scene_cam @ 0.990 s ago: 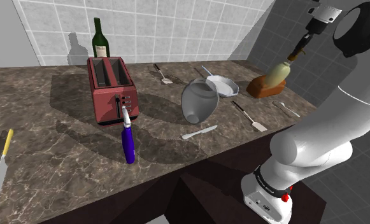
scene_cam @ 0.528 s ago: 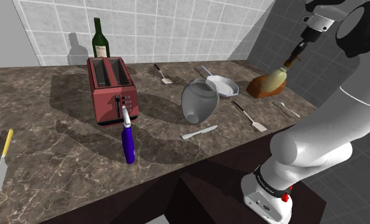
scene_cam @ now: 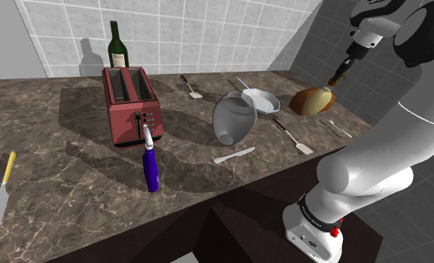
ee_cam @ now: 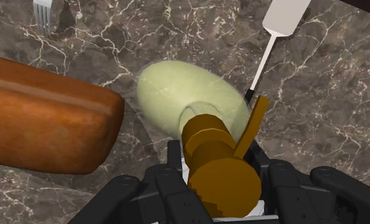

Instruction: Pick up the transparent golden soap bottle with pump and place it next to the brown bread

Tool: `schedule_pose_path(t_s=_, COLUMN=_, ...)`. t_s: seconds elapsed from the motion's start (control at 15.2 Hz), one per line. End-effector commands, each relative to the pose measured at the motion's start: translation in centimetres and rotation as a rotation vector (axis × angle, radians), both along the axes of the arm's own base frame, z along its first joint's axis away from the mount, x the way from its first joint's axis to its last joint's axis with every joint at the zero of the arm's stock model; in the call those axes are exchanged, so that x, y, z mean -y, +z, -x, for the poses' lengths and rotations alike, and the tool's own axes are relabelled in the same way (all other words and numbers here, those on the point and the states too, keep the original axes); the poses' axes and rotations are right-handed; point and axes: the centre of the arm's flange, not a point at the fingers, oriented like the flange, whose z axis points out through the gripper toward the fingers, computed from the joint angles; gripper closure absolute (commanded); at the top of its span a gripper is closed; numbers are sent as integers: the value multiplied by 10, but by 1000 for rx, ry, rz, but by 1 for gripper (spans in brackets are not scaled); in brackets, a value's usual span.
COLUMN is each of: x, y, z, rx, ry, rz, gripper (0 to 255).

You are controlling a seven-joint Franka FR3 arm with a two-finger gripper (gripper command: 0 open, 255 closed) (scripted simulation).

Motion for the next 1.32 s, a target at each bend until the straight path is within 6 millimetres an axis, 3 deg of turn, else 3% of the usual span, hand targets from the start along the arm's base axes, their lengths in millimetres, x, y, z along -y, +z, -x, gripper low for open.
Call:
schedule_pose_path(t_s=0.0, x=-2, y=-11, z=-1, rx=1, ry=0, rz=1, gripper=255)
schedule_pose_path(t_s=0.99, x=-2, y=-90, z=-1, rx=1, ry=0, rz=1, gripper=255)
schedule_pose_path(t_s=1.25, x=-2, y=-93, z=-1, rx=1, ry=0, rz=1, gripper=255)
